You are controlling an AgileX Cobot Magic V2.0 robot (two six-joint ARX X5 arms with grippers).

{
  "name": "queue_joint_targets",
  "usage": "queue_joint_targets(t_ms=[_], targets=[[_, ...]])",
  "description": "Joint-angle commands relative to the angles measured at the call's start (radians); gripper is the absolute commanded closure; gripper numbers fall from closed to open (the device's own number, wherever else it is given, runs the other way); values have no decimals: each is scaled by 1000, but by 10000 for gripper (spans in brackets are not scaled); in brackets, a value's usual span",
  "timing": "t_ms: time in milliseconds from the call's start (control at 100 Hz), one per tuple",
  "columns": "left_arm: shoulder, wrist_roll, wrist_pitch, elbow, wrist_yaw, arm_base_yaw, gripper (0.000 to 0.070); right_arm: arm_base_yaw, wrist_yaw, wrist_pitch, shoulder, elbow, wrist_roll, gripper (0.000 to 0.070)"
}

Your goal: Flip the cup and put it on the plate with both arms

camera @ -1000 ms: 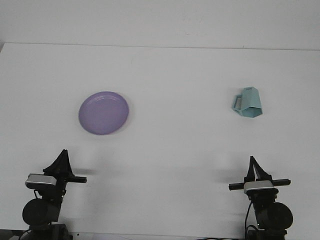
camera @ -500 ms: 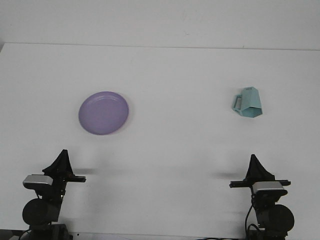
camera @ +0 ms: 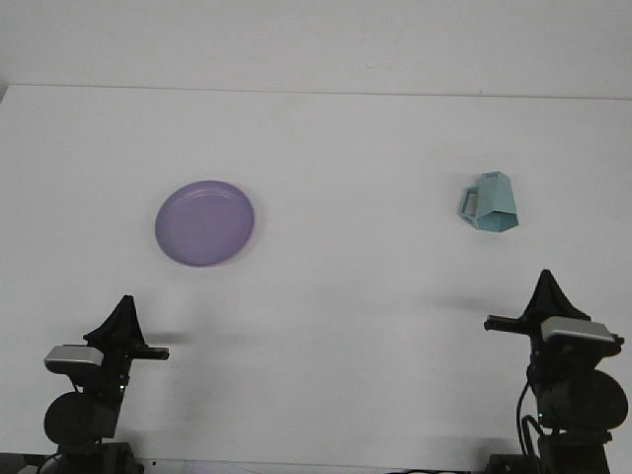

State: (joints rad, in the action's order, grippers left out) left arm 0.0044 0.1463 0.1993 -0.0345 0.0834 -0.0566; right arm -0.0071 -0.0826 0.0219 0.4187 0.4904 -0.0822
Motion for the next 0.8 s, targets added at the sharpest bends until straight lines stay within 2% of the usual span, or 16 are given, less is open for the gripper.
queue_joint_targets(t_ms=[0, 100, 130, 170, 260, 300, 430, 530, 640, 790], targets=[[0, 5, 11, 19, -2, -1, 688, -2, -5, -18, 84, 34, 108, 695], [0, 5, 11, 19, -1, -1, 688, -12, -4, -101, 177, 41, 162, 677], [0, 5, 11, 19, -2, -1, 688, -19, -4, -120, 208, 40, 176, 641], [0, 5, 11, 19, -2, -1, 688, -29, -4, -137, 247, 40, 189, 559], [0, 5, 11, 19, -1, -1, 688, -56, -3, -156, 333, 40, 206, 284], [0, 5, 11, 19, -1, -1, 688, -71, -2, -169, 377, 40, 220, 220], [0, 5, 11, 19, -1, -1, 688, -123, 23, -240, 529, 40, 260, 208], [0, 5, 11, 19, -1, -1, 688, -169, 71, -329, 650, 40, 277, 200], [0, 5, 11, 19, -1, -1, 688, -213, 126, -470, 788, 40, 305, 150], [0, 5, 11, 19, -1, -1, 688, -252, 196, -691, 967, 41, 385, 127]])
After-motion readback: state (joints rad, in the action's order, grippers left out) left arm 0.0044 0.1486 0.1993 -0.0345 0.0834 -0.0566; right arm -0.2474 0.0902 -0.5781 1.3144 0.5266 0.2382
